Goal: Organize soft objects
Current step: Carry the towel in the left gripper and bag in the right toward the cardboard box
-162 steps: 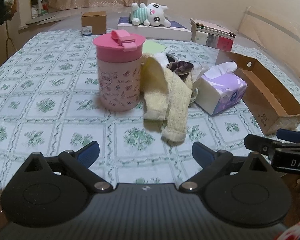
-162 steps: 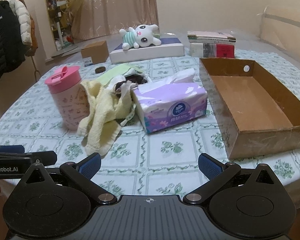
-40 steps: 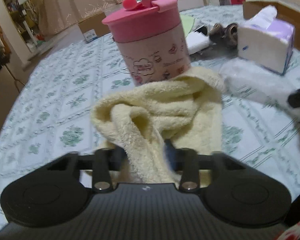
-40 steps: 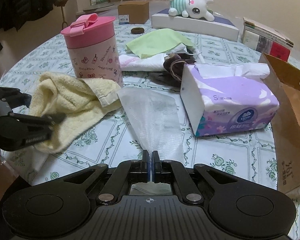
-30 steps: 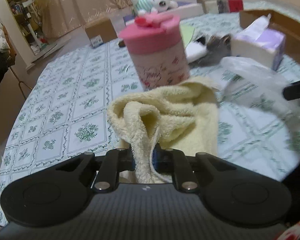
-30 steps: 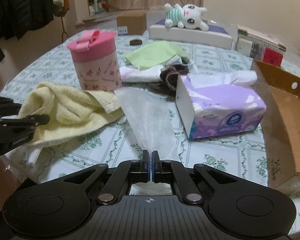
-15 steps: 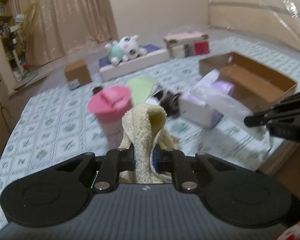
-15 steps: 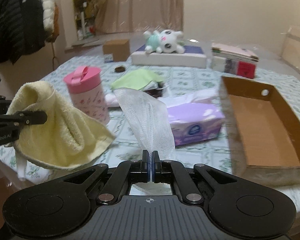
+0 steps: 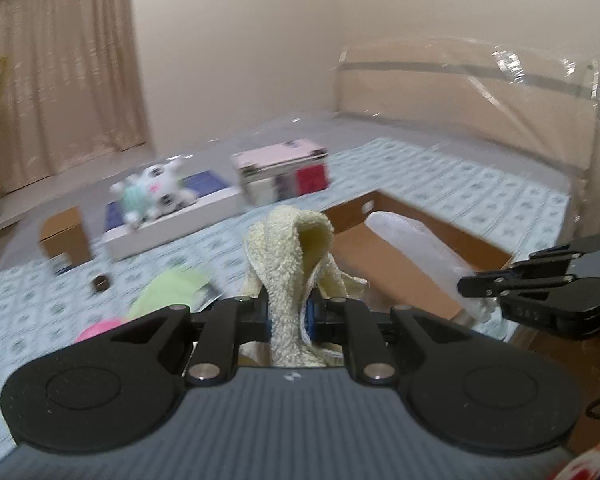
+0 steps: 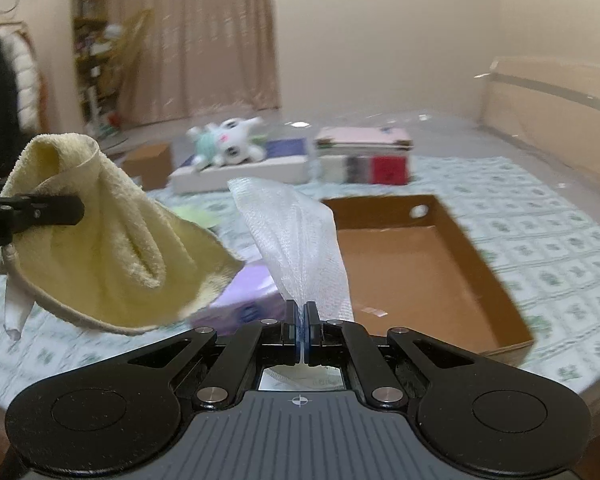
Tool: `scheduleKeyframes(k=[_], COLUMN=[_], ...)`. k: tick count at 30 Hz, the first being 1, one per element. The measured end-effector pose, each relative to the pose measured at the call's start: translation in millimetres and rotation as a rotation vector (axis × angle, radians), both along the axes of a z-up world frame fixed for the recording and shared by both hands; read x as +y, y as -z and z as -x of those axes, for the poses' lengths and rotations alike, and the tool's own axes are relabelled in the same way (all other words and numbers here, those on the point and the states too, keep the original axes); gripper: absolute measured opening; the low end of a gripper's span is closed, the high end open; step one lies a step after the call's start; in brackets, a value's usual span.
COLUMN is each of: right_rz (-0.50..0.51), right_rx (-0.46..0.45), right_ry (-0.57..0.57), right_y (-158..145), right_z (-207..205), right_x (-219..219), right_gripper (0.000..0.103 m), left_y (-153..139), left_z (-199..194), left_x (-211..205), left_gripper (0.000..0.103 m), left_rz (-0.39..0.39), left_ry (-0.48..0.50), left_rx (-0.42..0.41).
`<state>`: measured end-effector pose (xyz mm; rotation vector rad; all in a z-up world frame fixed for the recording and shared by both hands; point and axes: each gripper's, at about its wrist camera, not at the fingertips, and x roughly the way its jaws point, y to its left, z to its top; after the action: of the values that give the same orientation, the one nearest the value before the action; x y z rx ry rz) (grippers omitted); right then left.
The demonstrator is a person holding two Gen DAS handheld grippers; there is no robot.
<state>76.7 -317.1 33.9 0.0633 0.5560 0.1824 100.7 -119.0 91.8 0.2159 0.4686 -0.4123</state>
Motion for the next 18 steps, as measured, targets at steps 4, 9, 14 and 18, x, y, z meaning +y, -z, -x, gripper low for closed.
scheduleKeyframes(k=[4, 9, 14, 18], right_rz=[0.004, -0.007, -0.017, -0.023], right_rx=[-0.008, 0.006, 0.032, 0.053], right_ry=[0.06, 0.124, 0.178, 0.211], right_y=[-8.0, -5.8, 3.5, 13.6], right_z=[-11.3, -32.1, -53.6, -69.6], right_x=[-33.8, -70.5, -95.5, -107.1], right_gripper=[0.002, 0.002, 0.002, 0.002], left_y=[0.0, 7.8, 21.8, 39.8], left_z=[-27.2, -61.6, -94.7, -116.8], left_x=[-38.1, -83.5, -119.8, -143.3], left_gripper=[0.013, 0.013, 0.013, 0.013], left_rz=[0.03, 0.064, 0.087, 0.11], left_ry=[0.06, 0.113, 0.152, 0.171], left_rx=[0.006, 0.024, 0.05, 0.081])
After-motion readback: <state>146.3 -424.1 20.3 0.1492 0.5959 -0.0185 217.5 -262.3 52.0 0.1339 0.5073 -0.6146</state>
